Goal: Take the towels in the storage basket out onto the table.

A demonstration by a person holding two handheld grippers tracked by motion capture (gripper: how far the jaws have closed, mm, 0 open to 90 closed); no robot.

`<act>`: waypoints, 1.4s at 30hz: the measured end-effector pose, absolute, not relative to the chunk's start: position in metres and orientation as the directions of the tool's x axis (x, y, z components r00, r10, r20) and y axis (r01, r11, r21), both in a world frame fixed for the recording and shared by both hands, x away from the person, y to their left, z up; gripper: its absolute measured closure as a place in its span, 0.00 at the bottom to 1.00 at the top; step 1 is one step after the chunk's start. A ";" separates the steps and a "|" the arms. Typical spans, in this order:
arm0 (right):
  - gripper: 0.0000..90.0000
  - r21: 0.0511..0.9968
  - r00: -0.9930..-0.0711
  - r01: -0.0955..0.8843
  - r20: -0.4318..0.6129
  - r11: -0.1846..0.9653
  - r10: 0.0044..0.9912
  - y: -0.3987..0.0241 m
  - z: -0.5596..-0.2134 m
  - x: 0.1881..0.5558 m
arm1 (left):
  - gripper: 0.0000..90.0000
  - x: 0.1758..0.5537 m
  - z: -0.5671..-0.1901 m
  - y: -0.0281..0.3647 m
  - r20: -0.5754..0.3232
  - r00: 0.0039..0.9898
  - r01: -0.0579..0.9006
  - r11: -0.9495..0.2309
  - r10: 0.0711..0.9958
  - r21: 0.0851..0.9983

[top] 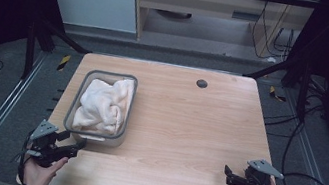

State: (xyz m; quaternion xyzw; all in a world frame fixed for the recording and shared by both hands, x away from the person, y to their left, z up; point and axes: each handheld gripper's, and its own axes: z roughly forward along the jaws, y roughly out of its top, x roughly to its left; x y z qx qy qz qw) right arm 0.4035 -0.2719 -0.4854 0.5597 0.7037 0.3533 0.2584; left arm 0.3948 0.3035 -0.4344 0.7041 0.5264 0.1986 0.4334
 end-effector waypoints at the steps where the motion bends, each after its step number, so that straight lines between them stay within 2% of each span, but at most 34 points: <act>1: 0.12 0.785 -0.242 0.605 0.026 0.130 0.970 -0.272 -0.486 0.404 | 0.28 0.395 -0.433 0.303 -0.177 0.369 0.568 -0.071 0.912 0.820; 23: 0.11 0.790 -0.237 0.600 0.026 0.125 0.971 -0.271 -0.485 0.402 | 0.26 0.405 -0.400 0.306 -0.191 0.398 0.522 -0.050 0.897 0.851; 42: 0.10 0.781 -0.243 0.610 0.020 0.136 0.970 -0.270 -0.486 0.404 | 0.24 0.436 -0.374 0.302 -0.148 0.392 0.514 -0.083 0.908 0.854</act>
